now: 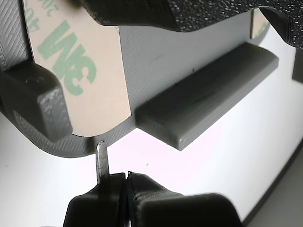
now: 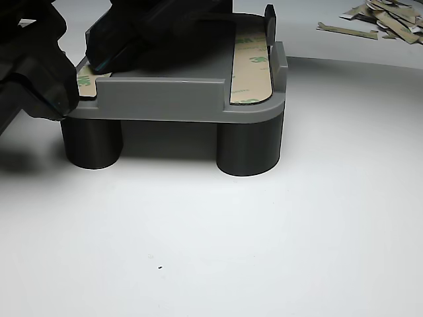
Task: Peel off protective film from adhesive tape.
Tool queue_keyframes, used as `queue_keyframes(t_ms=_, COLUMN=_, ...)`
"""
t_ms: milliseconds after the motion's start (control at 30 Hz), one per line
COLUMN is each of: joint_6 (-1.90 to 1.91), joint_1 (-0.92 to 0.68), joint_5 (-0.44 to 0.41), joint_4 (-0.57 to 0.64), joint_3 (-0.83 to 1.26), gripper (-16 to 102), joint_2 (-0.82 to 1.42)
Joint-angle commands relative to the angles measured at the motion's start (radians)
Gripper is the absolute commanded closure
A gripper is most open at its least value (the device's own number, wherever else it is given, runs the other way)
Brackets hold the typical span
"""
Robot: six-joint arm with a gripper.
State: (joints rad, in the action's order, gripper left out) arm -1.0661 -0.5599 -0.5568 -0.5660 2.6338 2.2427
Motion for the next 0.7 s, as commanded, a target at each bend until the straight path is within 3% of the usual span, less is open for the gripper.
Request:
queue_keyframes(t_ms=0, joint_6=0.002, joint_1=0.005, joint_5=-0.005, joint_4=0.003, joint_3=-0.026, gripper=97, joint_2=0.014)
queue_keyframes(t_ms=667, joint_6=0.012, joint_1=-0.006, joint_5=-0.015, joint_4=0.006, joint_3=-0.040, gripper=97, joint_2=-0.002)
